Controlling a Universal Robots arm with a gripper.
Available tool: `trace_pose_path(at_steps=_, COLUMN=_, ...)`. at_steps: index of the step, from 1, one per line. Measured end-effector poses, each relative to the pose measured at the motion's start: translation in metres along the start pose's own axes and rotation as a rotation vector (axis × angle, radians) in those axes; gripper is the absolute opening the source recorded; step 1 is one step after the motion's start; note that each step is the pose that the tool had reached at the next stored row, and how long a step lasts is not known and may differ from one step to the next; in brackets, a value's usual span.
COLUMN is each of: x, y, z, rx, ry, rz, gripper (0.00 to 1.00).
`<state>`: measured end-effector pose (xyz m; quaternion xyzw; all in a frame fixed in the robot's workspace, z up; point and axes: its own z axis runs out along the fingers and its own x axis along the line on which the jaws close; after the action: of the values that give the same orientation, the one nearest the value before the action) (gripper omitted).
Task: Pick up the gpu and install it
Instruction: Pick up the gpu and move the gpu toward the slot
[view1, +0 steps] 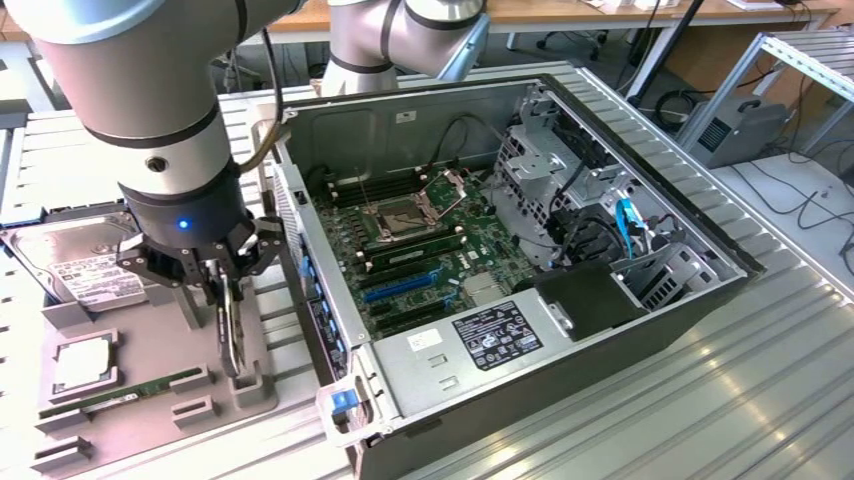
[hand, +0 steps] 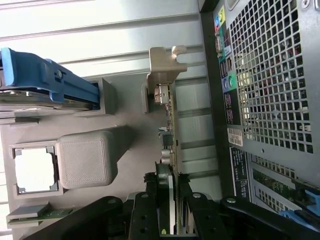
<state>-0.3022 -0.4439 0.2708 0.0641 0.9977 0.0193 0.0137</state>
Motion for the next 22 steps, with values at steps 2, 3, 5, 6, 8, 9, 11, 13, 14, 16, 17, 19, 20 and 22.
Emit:
trace_pose_path(at_steps=2, x=0.0, y=0.0001, z=-0.0011, rx=-0.0001, ry=-0.0001, rz=0.0, gripper=0.28)
trace_pose_path(at_steps=3, x=0.0, y=0.0001, z=-0.0017, rx=-0.0002, ry=-0.0001, rz=0.0, gripper=0.28)
trace_pose_path(at_steps=5, x=0.0, y=0.0002, z=-0.0036, rx=-0.0001, ry=-0.0001, rz=0.0, gripper=0.28)
trace_pose_path(at_steps=6, x=0.0, y=0.0002, z=-0.0041, rx=-0.0001, ry=-0.0001, rz=0.0, gripper=0.28)
trace_pose_path(at_steps=8, x=0.0, y=0.0002, z=-0.0053, rx=-0.0002, ry=-0.0001, rz=0.0, gripper=0.28)
trace_pose_path(at_steps=9, x=0.0, y=0.0002, z=-0.0058, rx=-0.0002, ry=-0.0002, rz=0.0, gripper=0.28)
trace_pose_path(at_steps=11, x=0.0, y=0.0003, z=-0.0067, rx=-0.0002, ry=-0.0001, rz=0.0, gripper=0.28)
trace_pose_path(at_steps=13, x=0.0, y=0.0003, z=-0.0077, rx=-0.0001, ry=0.0, rz=0.0, gripper=0.28)
trace_pose_path(at_steps=14, x=0.0, y=0.0003, z=-0.0082, rx=0.0, ry=0.0, rz=0.0, gripper=0.28)
trace_pose_path(at_steps=16, x=0.0, y=0.0004, z=-0.009, rx=-0.0002, ry=-0.0001, rz=0.0, gripper=0.28)
trace_pose_path(at_steps=17, x=0.0, y=0.0004, z=-0.0095, rx=-0.0001, ry=-0.0001, rz=0.0, gripper=0.28)
trace_pose_path(at_steps=19, x=0.0, y=0.0004, z=-0.0105, rx=-0.0001, ry=-0.0001, rz=0.0, gripper=0.28)
trace_pose_path(at_steps=20, x=0.0, y=0.0005, z=-0.0111, rx=-0.0001, ry=0.0, rz=0.0, gripper=0.28)
trace_pose_path(at_steps=22, x=0.0, y=0.0005, z=-0.012, rx=-0.0002, ry=-0.0001, rz=0.0, gripper=0.28)
